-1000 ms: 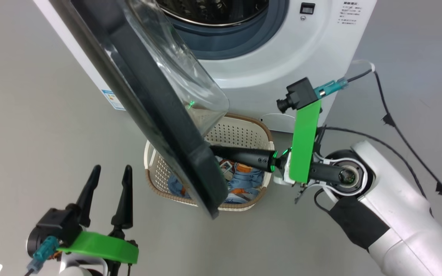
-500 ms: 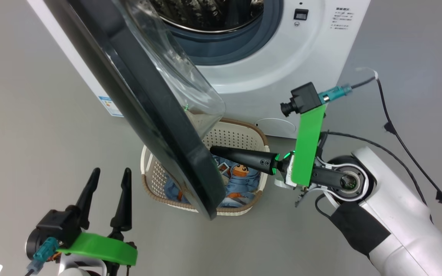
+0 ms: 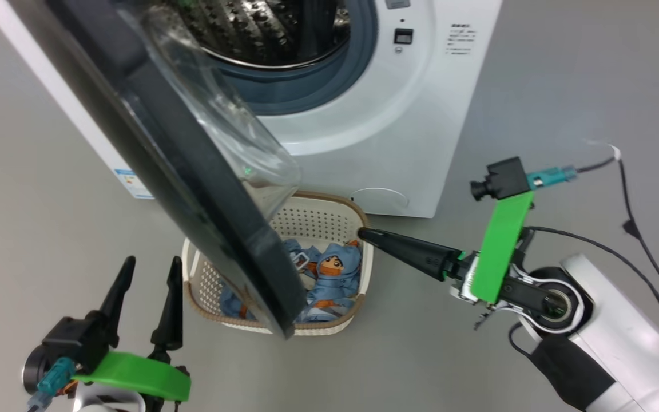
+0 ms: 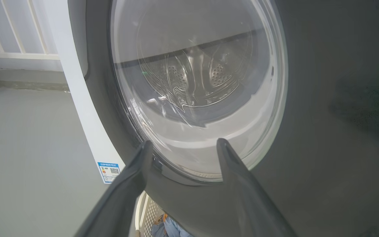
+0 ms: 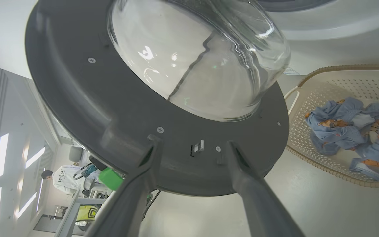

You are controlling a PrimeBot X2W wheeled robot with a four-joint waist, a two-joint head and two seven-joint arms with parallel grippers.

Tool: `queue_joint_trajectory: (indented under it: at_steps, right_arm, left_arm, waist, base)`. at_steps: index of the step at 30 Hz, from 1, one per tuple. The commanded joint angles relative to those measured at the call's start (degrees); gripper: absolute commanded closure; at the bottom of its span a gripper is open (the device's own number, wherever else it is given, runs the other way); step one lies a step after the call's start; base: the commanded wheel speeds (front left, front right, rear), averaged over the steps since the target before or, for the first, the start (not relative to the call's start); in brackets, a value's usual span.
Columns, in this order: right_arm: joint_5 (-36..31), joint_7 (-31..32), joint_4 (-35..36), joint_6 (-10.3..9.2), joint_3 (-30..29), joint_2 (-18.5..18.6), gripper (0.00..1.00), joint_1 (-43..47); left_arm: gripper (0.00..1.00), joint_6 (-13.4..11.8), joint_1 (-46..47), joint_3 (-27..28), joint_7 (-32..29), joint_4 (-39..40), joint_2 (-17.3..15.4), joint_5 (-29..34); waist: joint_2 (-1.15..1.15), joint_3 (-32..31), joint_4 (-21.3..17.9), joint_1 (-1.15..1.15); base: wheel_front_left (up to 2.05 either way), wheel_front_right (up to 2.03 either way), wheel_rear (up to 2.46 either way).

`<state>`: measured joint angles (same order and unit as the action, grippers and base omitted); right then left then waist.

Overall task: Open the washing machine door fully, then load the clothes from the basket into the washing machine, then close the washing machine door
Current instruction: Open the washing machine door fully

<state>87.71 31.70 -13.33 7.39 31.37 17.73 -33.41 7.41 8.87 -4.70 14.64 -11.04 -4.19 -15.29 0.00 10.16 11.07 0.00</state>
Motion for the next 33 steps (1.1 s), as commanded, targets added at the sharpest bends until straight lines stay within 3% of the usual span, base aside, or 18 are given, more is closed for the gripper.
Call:
queue_joint_trajectory:
  at_steps: [1, 18, 33]
  right_arm:
    - [-0.9, -0.6, 1.8, 0.1, 0.1, 0.0, 0.0, 1.1]
    - [-4.2, -14.5, 1.3, 0.1, 0.8, 8.6, 0.0, 8.4]
    - [-11.9, -37.7, -5.6, 0.1, 5.5, 14.2, 0.0, 9.4]
  left_arm:
    - [0.0, 0.1, -0.2, 2.2, 0.4, 1.0, -1.4, 0.0]
    - [0.0, 0.1, -3.0, 4.2, 0.4, 2.6, -2.0, 0.1]
    - [0.0, 0.1, -4.6, 5.1, 0.4, 3.2, -1.9, 0.1]
  waist:
    - [0.0, -0.3, -0.9, 0.0]
    - [0.0, -1.1, -5.3, 0.0]
    - [0.0, -1.7, -6.5, 0.0]
  base:
    - [0.0, 0.0, 0.0]
    - [0.0, 0.0, 0.0]
    - [0.0, 0.0, 0.0]
